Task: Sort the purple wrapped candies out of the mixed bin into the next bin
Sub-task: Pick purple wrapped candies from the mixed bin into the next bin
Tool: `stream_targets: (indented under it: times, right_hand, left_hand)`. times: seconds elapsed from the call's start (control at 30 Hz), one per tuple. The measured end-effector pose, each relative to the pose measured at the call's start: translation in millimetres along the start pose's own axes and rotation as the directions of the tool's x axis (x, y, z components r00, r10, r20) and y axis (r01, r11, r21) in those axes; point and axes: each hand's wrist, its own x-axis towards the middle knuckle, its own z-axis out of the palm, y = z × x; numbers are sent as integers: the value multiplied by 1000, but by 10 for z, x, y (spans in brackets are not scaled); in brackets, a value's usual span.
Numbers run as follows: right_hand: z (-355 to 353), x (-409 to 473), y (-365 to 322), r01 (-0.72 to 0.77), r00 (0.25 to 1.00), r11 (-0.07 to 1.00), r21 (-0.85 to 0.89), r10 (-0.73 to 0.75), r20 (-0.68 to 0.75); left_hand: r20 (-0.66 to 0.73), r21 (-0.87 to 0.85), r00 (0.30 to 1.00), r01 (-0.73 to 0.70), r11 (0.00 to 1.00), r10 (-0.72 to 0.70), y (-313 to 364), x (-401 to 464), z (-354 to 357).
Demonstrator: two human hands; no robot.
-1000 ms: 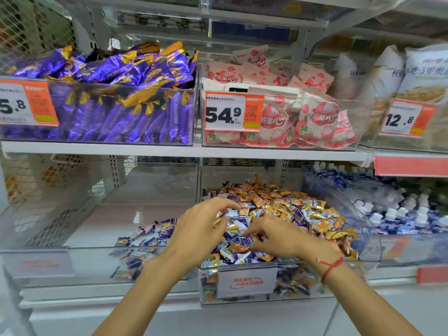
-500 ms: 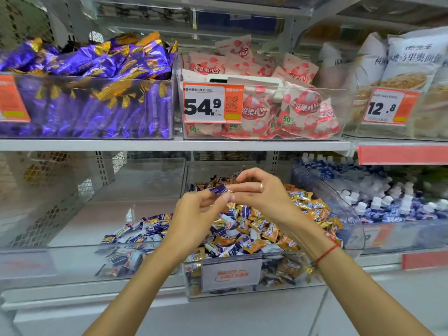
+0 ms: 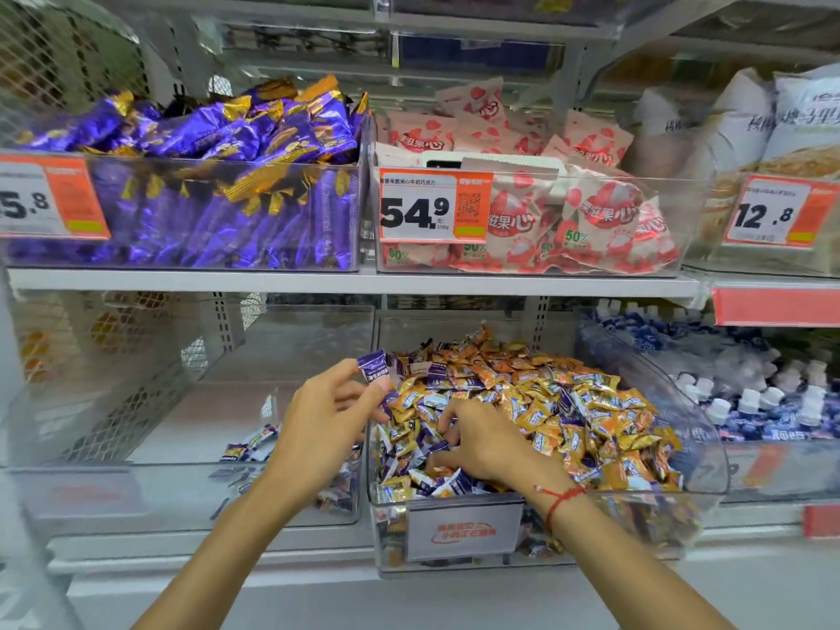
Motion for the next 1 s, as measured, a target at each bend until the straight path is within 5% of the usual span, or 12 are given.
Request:
stream_targets:
  times: [0.13, 0.23, 0.37, 0.5, 0.7, 0.8, 0.9, 1.0]
  right_hand:
    - [-17, 2, 116, 76, 996, 989, 124, -69, -62]
    - [-112, -8, 155, 180, 980, 951, 251, -195, 36]
    - [-116, 127, -101, 207, 949, 977, -53, -188, 254]
    - [-59, 332, -299, 230, 942, 946, -227, -158, 297]
    - [-319, 277, 91, 101, 969, 966, 240, -150, 197]
    - [-382, 171, 240, -34, 989, 842, 538, -50, 142]
    - [-452, 76, 325, -162, 983, 533, 830, 18, 180]
    - [-496, -10, 369, -211, 977, 242, 947, 36, 209]
  left_hand:
    - [29, -65, 999, 36, 997, -34, -19, 19, -32]
    - [46, -88, 998, 39, 995, -35, -13, 29, -51]
    - [81, -92, 996, 40, 995, -33, 5, 39, -73]
    - [90, -95, 995, 61, 994, -52, -8, 64, -96]
    - [123, -67, 991, 69, 995, -60, 15, 47, -120]
    - [134, -35, 989, 74, 997, -69, 40, 34, -115]
    - [137, -20, 988, 79, 997, -76, 72, 17, -108]
    - [135, -1, 988, 81, 997, -80, 94, 12, -102]
